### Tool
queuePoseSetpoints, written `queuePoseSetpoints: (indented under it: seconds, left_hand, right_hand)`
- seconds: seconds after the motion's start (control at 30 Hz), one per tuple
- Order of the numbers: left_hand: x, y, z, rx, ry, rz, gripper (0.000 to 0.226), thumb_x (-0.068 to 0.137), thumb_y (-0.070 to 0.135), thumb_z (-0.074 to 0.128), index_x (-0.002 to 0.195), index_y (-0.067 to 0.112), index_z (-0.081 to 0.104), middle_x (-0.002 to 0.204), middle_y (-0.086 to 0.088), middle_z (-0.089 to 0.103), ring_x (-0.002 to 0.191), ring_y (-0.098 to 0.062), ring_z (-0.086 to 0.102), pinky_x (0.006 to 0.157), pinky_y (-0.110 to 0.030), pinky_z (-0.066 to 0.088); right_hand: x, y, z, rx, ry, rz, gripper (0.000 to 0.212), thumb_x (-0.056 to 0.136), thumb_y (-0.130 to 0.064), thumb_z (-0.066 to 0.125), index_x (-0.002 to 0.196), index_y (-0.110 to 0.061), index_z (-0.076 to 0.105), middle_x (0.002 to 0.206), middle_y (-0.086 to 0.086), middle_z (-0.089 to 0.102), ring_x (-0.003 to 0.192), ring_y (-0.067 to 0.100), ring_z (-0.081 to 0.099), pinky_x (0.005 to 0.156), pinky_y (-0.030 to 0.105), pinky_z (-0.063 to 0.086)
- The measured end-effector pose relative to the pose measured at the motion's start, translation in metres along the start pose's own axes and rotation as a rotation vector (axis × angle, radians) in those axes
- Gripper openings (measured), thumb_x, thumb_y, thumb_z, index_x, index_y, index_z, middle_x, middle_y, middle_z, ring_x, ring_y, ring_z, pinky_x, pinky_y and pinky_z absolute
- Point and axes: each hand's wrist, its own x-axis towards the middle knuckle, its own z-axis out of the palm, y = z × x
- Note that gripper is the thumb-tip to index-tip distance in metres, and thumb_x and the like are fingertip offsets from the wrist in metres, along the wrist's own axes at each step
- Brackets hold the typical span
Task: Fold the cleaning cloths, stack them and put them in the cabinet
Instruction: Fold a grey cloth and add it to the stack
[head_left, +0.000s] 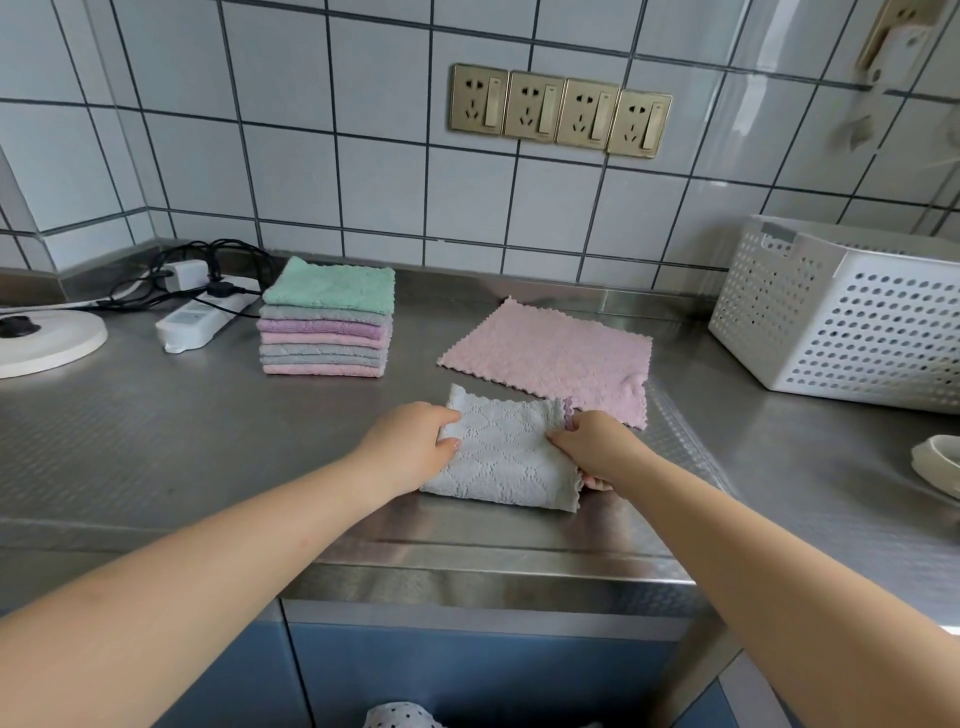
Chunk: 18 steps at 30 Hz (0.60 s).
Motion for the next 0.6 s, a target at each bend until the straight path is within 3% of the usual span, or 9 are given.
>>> queuePoseSetpoints:
  seconds: [0.07, 0.13, 0.2, 0.27, 0.33, 0.47, 0.6]
  left_hand:
    - [0.001, 0.000, 0.002, 0.040, -0.007, 0.002, 0.039, 0.095, 0.027, 0.046, 0.132, 0.016, 0.052, 0.122, -0.006, 0.053, 0.113, -0.024, 0.051, 0.089, -0.029, 0.041]
    - [0.001, 0.000, 0.003, 0.061, 0.017, -0.006, 0.041, 0.095, 0.028, 0.045, 0.135, 0.021, 0.047, 0.131, -0.003, 0.045, 0.119, -0.022, 0.048, 0.095, -0.029, 0.037]
    - [0.002, -0.001, 0.002, 0.116, 0.105, 0.005, 0.042, 0.096, 0.028, 0.042, 0.138, 0.028, 0.043, 0.143, 0.000, 0.036, 0.129, -0.022, 0.039, 0.103, -0.033, 0.030]
    - [0.006, 0.003, 0.001, 0.164, 0.156, 0.055, 0.042, 0.096, 0.025, 0.039, 0.138, 0.027, 0.044, 0.149, 0.003, 0.033, 0.135, -0.021, 0.033, 0.108, -0.034, 0.025]
    - [0.013, 0.013, 0.003, 0.189, 0.126, 0.121, 0.043, 0.095, 0.019, 0.037, 0.137, 0.021, 0.045, 0.150, 0.001, 0.035, 0.139, -0.019, 0.030, 0.112, -0.036, 0.024]
    - [0.023, 0.032, 0.017, 0.186, -0.006, 0.129, 0.044, 0.092, 0.019, 0.039, 0.137, 0.015, 0.041, 0.145, -0.002, 0.041, 0.141, -0.020, 0.026, 0.114, -0.045, 0.019]
    - [0.022, 0.022, 0.029, 0.193, -0.121, 0.049, 0.051, 0.099, 0.024, 0.026, 0.149, 0.018, 0.018, 0.158, 0.005, 0.011, 0.146, -0.012, 0.006, 0.117, -0.049, 0.005]
  right_hand:
    - [0.001, 0.000, 0.000, 0.006, 0.000, 0.027, 0.032, 0.094, -0.023, 0.047, 0.065, -0.014, 0.038, 0.051, 0.002, 0.039, 0.041, 0.017, 0.039, 0.041, 0.022, 0.032]
    - [0.001, 0.000, -0.004, -0.039, 0.049, 0.039, 0.024, 0.094, -0.028, 0.045, 0.079, -0.010, 0.050, 0.059, 0.004, 0.049, 0.053, 0.021, 0.052, 0.048, 0.023, 0.036]
    - [-0.003, -0.002, -0.009, -0.121, 0.156, 0.010, 0.034, 0.094, -0.035, 0.044, 0.116, -0.010, 0.051, 0.091, 0.009, 0.062, 0.080, 0.026, 0.062, 0.063, 0.028, 0.044]
    - [-0.009, -0.010, -0.010, -0.212, 0.247, -0.090, 0.049, 0.096, -0.038, 0.043, 0.138, -0.015, 0.037, 0.129, 0.011, 0.051, 0.102, 0.028, 0.059, 0.080, 0.036, 0.048]
    - [-0.019, -0.029, -0.002, -0.287, 0.280, -0.225, 0.049, 0.098, -0.034, 0.039, 0.142, -0.015, 0.033, 0.144, 0.009, 0.037, 0.120, 0.030, 0.049, 0.095, 0.043, 0.044]
    - [-0.022, -0.054, 0.034, -0.425, 0.154, -0.317, 0.040, 0.093, -0.020, 0.036, 0.132, -0.013, 0.043, 0.140, 0.008, 0.040, 0.130, 0.031, 0.038, 0.106, 0.046, 0.031]
    - [-0.020, -0.032, 0.055, -0.470, 0.088, -0.290, 0.044, 0.097, -0.024, 0.026, 0.140, -0.021, 0.035, 0.153, 0.004, 0.025, 0.144, 0.023, 0.017, 0.113, 0.054, 0.012]
